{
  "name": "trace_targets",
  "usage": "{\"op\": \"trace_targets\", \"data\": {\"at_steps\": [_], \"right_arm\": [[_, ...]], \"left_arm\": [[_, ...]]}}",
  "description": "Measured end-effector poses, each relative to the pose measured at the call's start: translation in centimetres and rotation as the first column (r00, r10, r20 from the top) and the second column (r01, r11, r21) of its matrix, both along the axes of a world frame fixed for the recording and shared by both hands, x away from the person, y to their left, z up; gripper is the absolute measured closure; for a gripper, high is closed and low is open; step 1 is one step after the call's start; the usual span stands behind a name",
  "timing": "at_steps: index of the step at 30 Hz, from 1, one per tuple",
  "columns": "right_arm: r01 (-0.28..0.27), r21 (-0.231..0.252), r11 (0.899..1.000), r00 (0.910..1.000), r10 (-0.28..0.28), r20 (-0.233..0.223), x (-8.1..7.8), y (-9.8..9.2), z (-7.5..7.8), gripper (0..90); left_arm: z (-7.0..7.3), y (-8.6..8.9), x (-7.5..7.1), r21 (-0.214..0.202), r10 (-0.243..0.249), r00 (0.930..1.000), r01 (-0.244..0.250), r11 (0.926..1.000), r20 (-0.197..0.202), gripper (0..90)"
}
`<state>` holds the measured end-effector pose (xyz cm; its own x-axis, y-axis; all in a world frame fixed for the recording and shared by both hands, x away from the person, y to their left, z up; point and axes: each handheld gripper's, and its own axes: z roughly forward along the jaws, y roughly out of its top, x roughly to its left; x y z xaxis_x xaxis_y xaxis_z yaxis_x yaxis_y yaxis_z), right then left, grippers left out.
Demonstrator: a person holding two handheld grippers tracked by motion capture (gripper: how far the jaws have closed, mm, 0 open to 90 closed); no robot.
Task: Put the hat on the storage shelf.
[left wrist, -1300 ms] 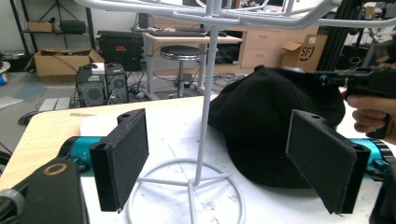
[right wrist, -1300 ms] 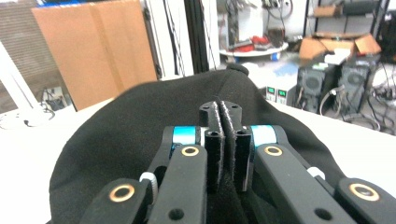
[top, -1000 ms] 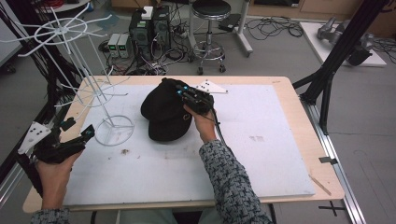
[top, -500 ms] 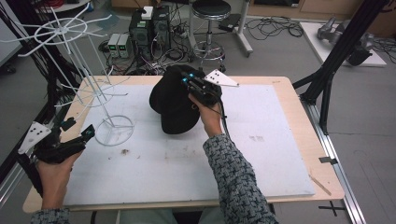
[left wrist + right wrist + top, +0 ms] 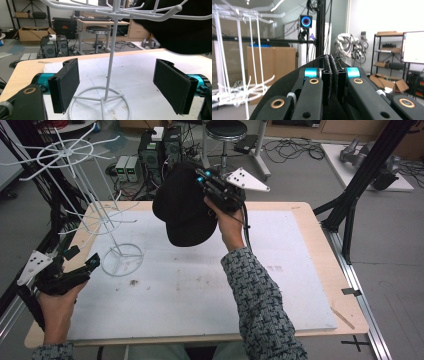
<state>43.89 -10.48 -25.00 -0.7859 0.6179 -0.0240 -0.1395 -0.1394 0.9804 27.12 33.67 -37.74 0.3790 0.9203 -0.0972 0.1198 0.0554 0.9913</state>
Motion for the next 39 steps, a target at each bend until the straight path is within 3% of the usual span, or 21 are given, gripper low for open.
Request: {"op": "trace_targets", "data": {"at_steps": [5, 12, 13, 16, 22, 34, 39], "right_arm": [[0.004, 0.023, 1.0, 0.9996, -0.005, 0.028, -0.2, -0.6, 2.1, 88.4], [0.014, 0.041, 0.999, 0.9946, -0.018, 0.102, -1.0, -1.3, 6.6, 88.4], [0.014, 0.041, 0.999, 0.9946, -0.018, 0.102, -1.0, -1.3, 6.6, 88.4], [0.004, 0.052, 0.999, 0.9944, -0.009, 0.105, -1.3, -1.5, 8.7, 88.4], [-0.005, 0.054, 0.999, 0.9921, -0.002, 0.125, -1.6, -1.3, 11.2, 88.4], [-0.063, 0.11, 0.992, 0.9832, 0.042, 0.178, -3.0, 0.0, 17.3, 88.4], [-0.071, 0.121, 0.99, 0.9782, 0.045, 0.203, -3.7, 0.2, 18.9, 88.3]], "left_arm": [[0.0, 0.0, 0.0, 0.001, 0.002, 1.0, -0.002, 1.0, -0.001, 21.2], [-0.1, 0.0, 0.1, -0.002, 0.001, 1.0, -0.001, 1.0, 0.0, 21.2], [-0.1, -0.1, 0.1, -0.001, 0.001, 1.0, -0.001, 1.0, -0.001, 21.2], [-0.1, -0.1, 0.1, 0.004, 0.0, 1.0, 0.0, 1.0, -0.005, 21.2], [0.0, -0.1, 0.1, 0.001, 0.0, 1.0, 0.0, 1.0, 0.0, 21.2], [0.0, 0.1, 0.0, -0.004, 0.002, 1.0, -0.002, 1.0, 0.002, 21.2], [0.1, 0.1, 0.0, -0.009, 0.002, 1.0, -0.002, 1.0, 0.005, 21.2]]}}
